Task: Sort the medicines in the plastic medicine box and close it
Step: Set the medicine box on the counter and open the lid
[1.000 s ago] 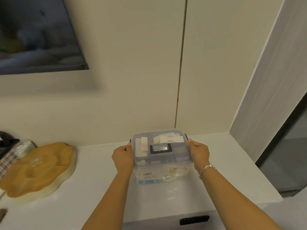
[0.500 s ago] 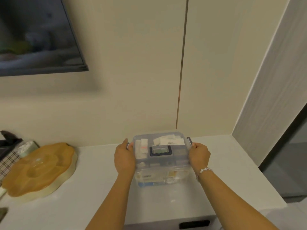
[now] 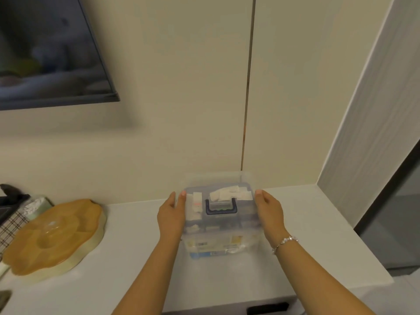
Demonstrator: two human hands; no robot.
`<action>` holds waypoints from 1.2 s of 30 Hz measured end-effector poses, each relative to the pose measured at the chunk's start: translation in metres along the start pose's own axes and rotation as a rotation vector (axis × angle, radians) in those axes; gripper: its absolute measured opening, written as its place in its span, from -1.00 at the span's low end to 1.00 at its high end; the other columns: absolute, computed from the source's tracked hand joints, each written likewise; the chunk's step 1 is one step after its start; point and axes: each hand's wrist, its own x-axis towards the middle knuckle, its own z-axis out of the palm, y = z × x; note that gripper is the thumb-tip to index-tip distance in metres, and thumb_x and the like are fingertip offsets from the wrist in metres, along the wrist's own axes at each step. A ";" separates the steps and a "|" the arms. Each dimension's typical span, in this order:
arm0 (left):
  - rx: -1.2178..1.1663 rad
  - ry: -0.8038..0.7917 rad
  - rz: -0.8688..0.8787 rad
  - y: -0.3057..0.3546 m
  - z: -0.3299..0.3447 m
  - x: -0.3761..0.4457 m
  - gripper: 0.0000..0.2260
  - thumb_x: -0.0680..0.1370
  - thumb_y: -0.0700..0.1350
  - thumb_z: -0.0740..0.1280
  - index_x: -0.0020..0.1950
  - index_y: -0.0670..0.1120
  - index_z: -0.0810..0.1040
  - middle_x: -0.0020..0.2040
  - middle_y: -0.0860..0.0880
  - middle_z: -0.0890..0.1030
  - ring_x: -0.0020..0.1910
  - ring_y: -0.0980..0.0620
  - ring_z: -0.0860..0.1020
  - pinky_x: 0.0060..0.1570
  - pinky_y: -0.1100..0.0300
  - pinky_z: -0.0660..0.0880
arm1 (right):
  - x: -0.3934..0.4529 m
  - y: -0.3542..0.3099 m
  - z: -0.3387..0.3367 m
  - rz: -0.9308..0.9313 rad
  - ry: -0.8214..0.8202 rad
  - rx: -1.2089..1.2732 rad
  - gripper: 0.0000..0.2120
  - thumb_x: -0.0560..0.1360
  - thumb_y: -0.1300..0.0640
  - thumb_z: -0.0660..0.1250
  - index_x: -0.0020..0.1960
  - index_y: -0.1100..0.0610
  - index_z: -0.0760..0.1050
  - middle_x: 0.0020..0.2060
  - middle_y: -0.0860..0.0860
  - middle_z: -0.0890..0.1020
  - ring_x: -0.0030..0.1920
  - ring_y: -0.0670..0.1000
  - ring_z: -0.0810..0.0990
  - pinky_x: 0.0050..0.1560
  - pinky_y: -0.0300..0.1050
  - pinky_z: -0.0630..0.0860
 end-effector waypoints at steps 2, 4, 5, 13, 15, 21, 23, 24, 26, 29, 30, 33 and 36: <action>-0.071 0.008 0.036 0.011 0.000 -0.003 -0.49 0.55 0.15 0.18 0.30 -0.23 0.43 0.32 -0.18 0.49 0.32 -0.15 0.43 0.35 -0.10 0.34 | -0.002 -0.014 -0.007 0.014 0.018 0.131 -0.76 0.53 -0.02 0.16 -0.23 0.11 0.36 -0.32 0.02 0.44 -0.28 0.03 0.42 -0.23 -0.11 0.38; -0.143 0.016 0.066 0.026 0.003 -0.008 -0.46 0.53 0.15 0.20 0.35 -0.21 0.37 0.39 -0.17 0.42 0.36 -0.15 0.38 0.38 -0.09 0.30 | -0.003 -0.030 -0.017 0.067 0.032 0.264 -0.79 0.53 -0.04 0.19 0.00 0.11 0.35 -0.21 -0.02 0.49 -0.24 0.01 0.50 -0.15 -0.11 0.46; -0.170 0.016 0.072 0.034 0.006 -0.010 -0.44 0.52 0.17 0.21 0.38 -0.19 0.33 0.42 -0.15 0.38 0.38 -0.15 0.36 0.39 -0.08 0.29 | -0.002 -0.038 -0.024 0.093 0.034 0.316 -0.77 0.53 -0.05 0.19 0.05 0.09 0.33 -0.20 -0.03 0.49 -0.27 -0.02 0.49 -0.20 -0.14 0.45; -0.243 -0.245 0.027 0.113 0.050 -0.032 -0.30 0.46 0.34 0.10 0.51 0.06 0.04 0.52 0.00 0.16 0.45 -0.09 0.24 0.38 -0.01 0.20 | 0.015 -0.071 -0.118 0.253 -0.069 0.693 -0.76 0.54 -0.03 0.20 -0.18 0.06 0.52 -0.50 -0.09 0.41 -0.51 -0.11 0.28 -0.45 -0.26 0.22; -0.270 -0.338 0.000 0.135 0.069 -0.041 -0.18 0.37 0.42 0.09 0.52 0.09 -0.06 0.55 0.01 0.06 0.50 -0.09 0.12 0.43 -0.04 0.10 | 0.016 -0.072 -0.146 0.194 -0.053 0.730 -0.77 0.54 -0.05 0.19 -0.11 0.07 0.52 -0.45 -0.09 0.43 -0.44 -0.10 0.29 -0.35 -0.24 0.21; -0.258 -0.556 -0.055 0.186 0.138 -0.077 -0.04 0.32 0.46 0.14 0.51 0.05 -0.24 0.56 -0.02 -0.04 0.51 -0.14 0.10 0.46 -0.13 0.12 | 0.006 -0.065 -0.209 0.016 -0.027 0.586 -0.75 0.50 -0.10 0.25 -0.13 0.04 0.59 -0.18 0.04 0.51 -0.14 0.02 0.45 0.06 -0.06 0.40; -0.358 -0.631 -0.093 0.193 0.160 -0.092 -0.07 0.36 0.42 0.19 0.53 0.00 -0.16 0.54 -0.04 0.08 0.46 -0.13 0.22 0.42 -0.10 0.25 | -0.001 -0.058 -0.212 -0.068 -0.004 0.445 -0.79 0.50 -0.07 0.26 -0.21 -0.04 0.61 -0.24 -0.06 0.57 -0.16 -0.04 0.47 0.00 -0.11 0.40; -0.411 -0.667 -0.114 0.194 0.170 -0.099 -0.08 0.37 0.39 0.22 0.53 -0.04 -0.09 0.52 -0.07 0.17 0.42 -0.11 0.30 0.38 -0.07 0.31 | -0.004 -0.053 -0.211 -0.112 0.008 0.380 -0.78 0.50 -0.05 0.26 -0.25 -0.07 0.61 -0.30 -0.13 0.58 -0.20 -0.11 0.50 -0.07 -0.17 0.40; -0.515 -0.732 -0.159 0.190 0.185 -0.110 -0.16 0.40 0.32 0.27 0.50 -0.11 0.06 0.42 -0.13 0.34 0.29 -0.08 0.45 0.26 -0.01 0.46 | -0.006 -0.042 -0.208 -0.174 0.004 0.290 -0.79 0.50 0.01 0.26 -0.27 -0.07 0.59 -0.31 -0.21 0.62 -0.26 -0.26 0.53 -0.12 -0.24 0.39; -0.619 -0.763 -0.241 0.173 0.197 -0.114 -0.37 0.46 0.19 0.32 0.36 -0.18 0.29 0.21 -0.16 0.54 0.06 -0.07 0.61 -0.09 0.10 0.63 | -0.005 -0.024 -0.206 -0.241 -0.046 0.181 -0.82 0.51 0.06 0.27 -0.25 -0.04 0.57 -0.27 -0.19 0.63 -0.20 -0.25 0.54 -0.13 -0.42 0.42; -0.643 -0.776 -0.262 0.166 0.198 -0.114 -0.46 0.49 0.13 0.32 0.32 -0.19 0.34 0.14 -0.15 0.58 0.01 -0.07 0.63 -0.19 0.13 0.63 | -0.004 -0.017 -0.205 -0.261 -0.059 0.146 -0.80 0.51 0.09 0.28 -0.26 -0.05 0.57 -0.28 -0.18 0.62 -0.21 -0.25 0.53 -0.15 -0.48 0.40; -0.733 -0.824 -0.313 0.134 0.200 -0.110 -0.69 0.56 -0.06 0.27 0.25 -0.18 0.47 -0.01 -0.10 0.67 -0.06 -0.06 0.66 -0.20 0.10 0.62 | -0.001 0.010 -0.200 -0.267 -0.106 -0.013 -0.81 0.48 0.12 0.32 -0.28 -0.08 0.57 -0.28 -0.16 0.60 -0.12 -0.27 0.47 -0.05 -0.43 0.36; -0.756 -0.791 -0.428 0.099 0.209 -0.110 -0.77 0.58 -0.19 0.22 0.20 -0.24 0.46 0.03 -0.15 0.63 -0.05 -0.11 0.62 -0.06 -0.01 0.58 | 0.005 0.043 -0.192 -0.194 -0.076 -0.271 -0.92 0.42 0.03 0.39 -0.25 -0.08 0.61 -0.17 -0.23 0.60 0.08 -0.12 0.41 0.22 -0.15 0.25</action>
